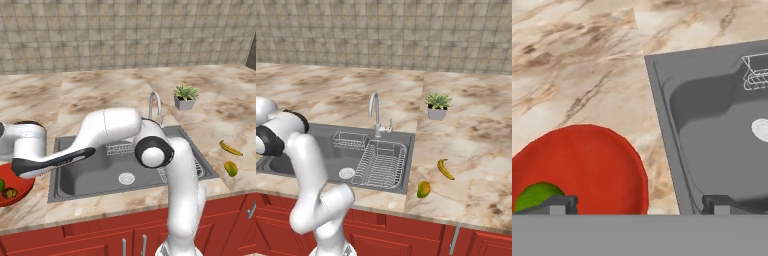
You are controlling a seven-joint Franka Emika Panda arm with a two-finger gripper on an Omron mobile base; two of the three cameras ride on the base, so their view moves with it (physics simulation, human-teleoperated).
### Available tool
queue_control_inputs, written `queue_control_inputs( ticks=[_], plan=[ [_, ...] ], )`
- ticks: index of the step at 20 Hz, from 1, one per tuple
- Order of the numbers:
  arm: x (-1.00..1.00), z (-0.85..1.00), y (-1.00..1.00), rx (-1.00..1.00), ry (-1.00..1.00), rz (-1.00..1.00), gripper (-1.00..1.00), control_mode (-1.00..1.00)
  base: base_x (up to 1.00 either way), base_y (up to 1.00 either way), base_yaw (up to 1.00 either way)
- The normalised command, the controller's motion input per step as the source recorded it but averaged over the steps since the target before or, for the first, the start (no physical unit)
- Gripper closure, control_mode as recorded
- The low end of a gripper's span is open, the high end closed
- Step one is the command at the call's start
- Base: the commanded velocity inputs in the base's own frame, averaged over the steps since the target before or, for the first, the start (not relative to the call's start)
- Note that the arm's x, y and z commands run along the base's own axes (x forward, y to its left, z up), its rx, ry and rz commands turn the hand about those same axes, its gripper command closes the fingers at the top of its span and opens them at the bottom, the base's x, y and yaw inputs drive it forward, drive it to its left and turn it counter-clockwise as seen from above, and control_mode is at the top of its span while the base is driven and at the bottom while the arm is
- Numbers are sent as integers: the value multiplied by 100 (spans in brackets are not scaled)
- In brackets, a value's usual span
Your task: There is a mixed pile of frozen fruits and vegetables on the counter. Locate all the frozen vegetables and place the items in a bowl on the counter. Take all the frozen fruits and defrost them in a running sink.
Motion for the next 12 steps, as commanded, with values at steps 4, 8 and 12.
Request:
queue_control_inputs(
  ticks=[4,8,12],
  plan=[
    [0,50,-99,7,-6,-4,-100,-100,0,0,0],
    [0,45,-84,17,-1,0,-100,-100,0,0,0],
    [20,44,-71,9,2,0,-100,-100,0,0,0]
  ],
)
